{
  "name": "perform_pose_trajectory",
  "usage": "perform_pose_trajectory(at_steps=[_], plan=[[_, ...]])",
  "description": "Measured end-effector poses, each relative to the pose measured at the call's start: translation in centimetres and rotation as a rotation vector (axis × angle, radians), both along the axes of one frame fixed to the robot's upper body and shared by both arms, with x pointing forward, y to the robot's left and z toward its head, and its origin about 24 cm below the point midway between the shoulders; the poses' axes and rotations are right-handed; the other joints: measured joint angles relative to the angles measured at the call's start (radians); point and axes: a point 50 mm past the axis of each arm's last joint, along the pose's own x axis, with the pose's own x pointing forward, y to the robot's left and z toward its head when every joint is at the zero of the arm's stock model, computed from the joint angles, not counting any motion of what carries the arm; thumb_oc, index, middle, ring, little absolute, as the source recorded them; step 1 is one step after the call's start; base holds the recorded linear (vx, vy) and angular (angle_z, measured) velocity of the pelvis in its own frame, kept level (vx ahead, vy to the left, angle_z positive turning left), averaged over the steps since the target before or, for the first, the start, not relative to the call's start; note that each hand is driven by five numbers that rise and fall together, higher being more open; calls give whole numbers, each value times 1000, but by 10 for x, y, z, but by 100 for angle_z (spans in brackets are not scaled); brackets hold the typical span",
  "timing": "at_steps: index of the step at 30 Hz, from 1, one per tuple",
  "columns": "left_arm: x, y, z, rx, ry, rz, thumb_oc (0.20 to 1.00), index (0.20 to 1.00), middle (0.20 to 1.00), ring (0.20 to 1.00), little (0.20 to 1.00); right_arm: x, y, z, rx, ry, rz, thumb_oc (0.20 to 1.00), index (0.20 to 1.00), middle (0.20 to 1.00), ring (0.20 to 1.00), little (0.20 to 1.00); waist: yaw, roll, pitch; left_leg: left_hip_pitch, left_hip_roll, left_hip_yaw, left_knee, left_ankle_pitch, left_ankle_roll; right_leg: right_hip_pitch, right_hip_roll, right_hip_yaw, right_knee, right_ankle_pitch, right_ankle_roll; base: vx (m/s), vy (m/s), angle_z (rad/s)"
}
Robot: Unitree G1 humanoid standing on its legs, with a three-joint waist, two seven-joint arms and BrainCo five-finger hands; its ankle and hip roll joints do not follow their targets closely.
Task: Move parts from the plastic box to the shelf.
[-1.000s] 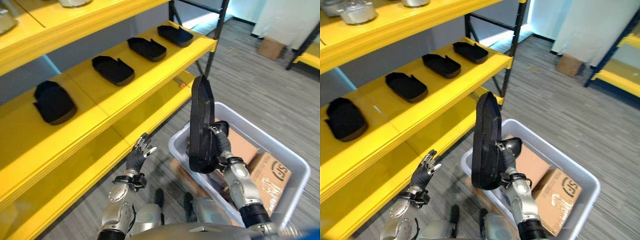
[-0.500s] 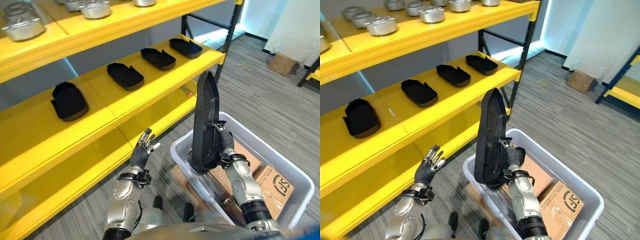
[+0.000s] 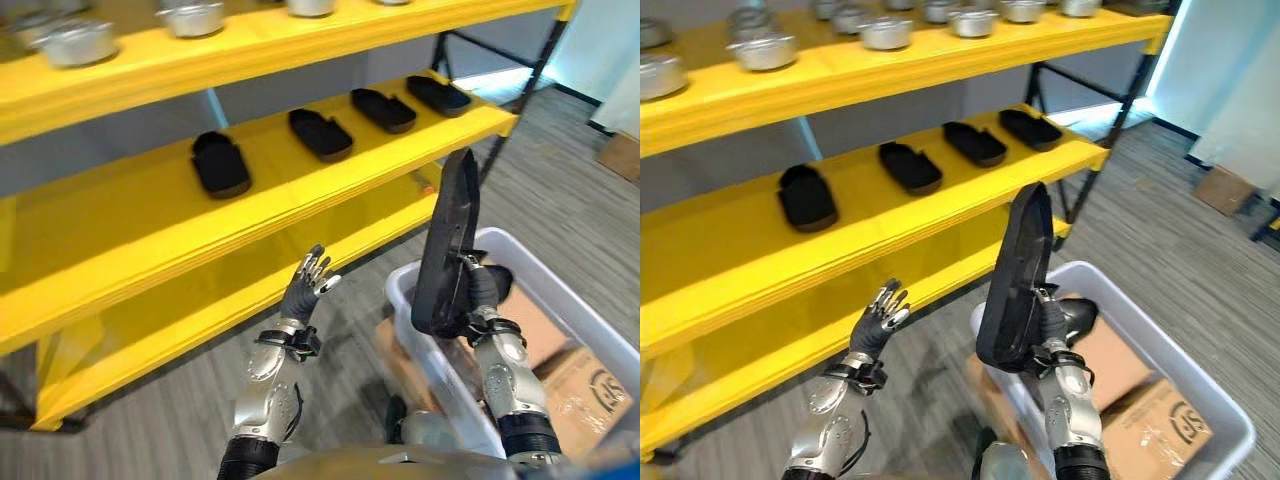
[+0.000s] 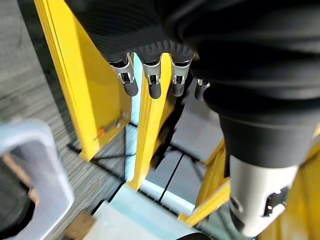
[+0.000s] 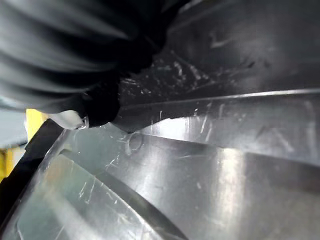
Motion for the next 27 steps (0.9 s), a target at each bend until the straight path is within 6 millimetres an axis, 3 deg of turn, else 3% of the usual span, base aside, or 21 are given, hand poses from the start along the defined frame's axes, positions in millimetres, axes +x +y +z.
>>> perform_pose_trajectory(at_steps=[2,4,5,6,7,14,17,19,20,21,22,23,24,25,26,27], plan=[[-10,18,-10,38,45,41,1000,1000,1000,1000,1000,-2,17,-5,37,12,43,200,200,200,200,200,20,-32,-21,1,-57,1,-7,8,-14,-3,-33,61,-11,6,20,100,296,10],[-23,30,-22,74,104,60,1000,1000,1000,1000,1000,-4,25,-8,75,19,49,200,200,200,200,200,50,-44,-36,11,-92,6,-5,6,-44,23,-70,71,-45,17,38,66,206,6],[-31,35,-26,90,129,64,1000,1000,1000,1000,1000,-5,26,-11,89,30,45,200,200,200,200,200,59,-35,-34,16,-103,3,-8,6,-47,41,-79,72,-72,32,45,57,221,15],[-34,39,-29,100,142,69,1000,1000,1000,1000,1000,-5,27,-11,95,31,45,200,200,200,200,200,60,-30,-31,17,-109,-2,-11,10,-56,52,-81,75,-85,39,47,57,222,20],[-37,42,-30,107,151,75,1000,1000,1000,1000,1000,-6,28,-12,100,33,45,200,200,200,200,200,64,-43,-38,18,-123,-9,-12,15,-72,64,-87,81,-104,46,52,84,287,21],[-37,44,-29,113,144,77,1000,1000,1000,1000,1000,-9,24,-16,112,48,14,200,200,200,200,200,98,-55,-43,51,-144,-19,-41,27,-95,117,-99,58,-168,84,55,37,281,4],[-36,44,-29,114,141,79,1000,1000,1000,1000,1000,-9,26,-18,121,58,12,200,200,200,200,200,102,-58,-40,59,-159,-17,-26,15,-94,128,-112,60,-167,84,27,-19,363,-5],[-35,43,-29,111,140,79,1000,1000,1000,1000,1000,-12,23,-26,124,87,-4,200,200,200,200,200,95,-53,-27,42,-179,-18,57,-37,-59,127,-132,70,-132,87,-49,-25,266,-5],[-34,42,-28,104,138,79,1000,1000,1000,1000,1000,-13,22,-28,120,95,-5,200,200,200,200,200,95,-39,-9,27,-179,-22,103,-65,-49,123,-137,73,-107,103,-60,-12,338,-23],[-36,40,-29,95,140,83,1000,1000,1000,1000,1000,-19,22,-35,119,128,-2,200,200,200,200,200,96,-19,0,22,-190,-3,134,-90,-62,101,-141,70,-83,89,-110,25,433,-27],[-34,41,-29,100,135,86,1000,1000,1000,1000,1000,-21,26,-37,131,132,13,200,200,200,200,200,92,-29,7,-35,-206,2,241,-122,-25,82,-138,100,-75,-27,-147,106,504,2],[-33,31,-29,70,134,72,1000,1000,1000,1000,1000,-26,13,-39,118,141,-24,200,200,200,200,200,61,20,36,-133,-199,-26,396,-207,54,64,-98,189,-17,-147,-107,163,320,30],[-31,23,-29,40,137,69,1000,1000,1000,1000,1000,-29,7,-41,116,154,-45,200,200,200,200,200,38,40,66,-135,-189,-72,398,-206,34,9,-34,265,108,-154,-61,186,257,56],[-33,21,-31,31,145,71,1000,1000,1000,1000,1000,-35,6,-45,115,173,-50,200,200,200,200,200,14,59,69,-155,-161,-87,377,-199,42,-24,79,278,130,-138,11,182,69,42],[-37,23,-32,47,154,60,1000,1000,1000,1000,1000,-37,7,-48,124,185,-53,200,200,200,200,200,1,37,75,-138,-170,-74,254,-170,46,-84,140,142,30,-116,9,335,74,38],[-34,12,-33,10,158,52,1000,1000,1000,1000,1000,-31,-13,-38,97,120,-97,200,200,200,200,200,-45,27,101,-111,-248,-60,375,-257,23,-87,151,103,-169,41,21,344,45,8]])
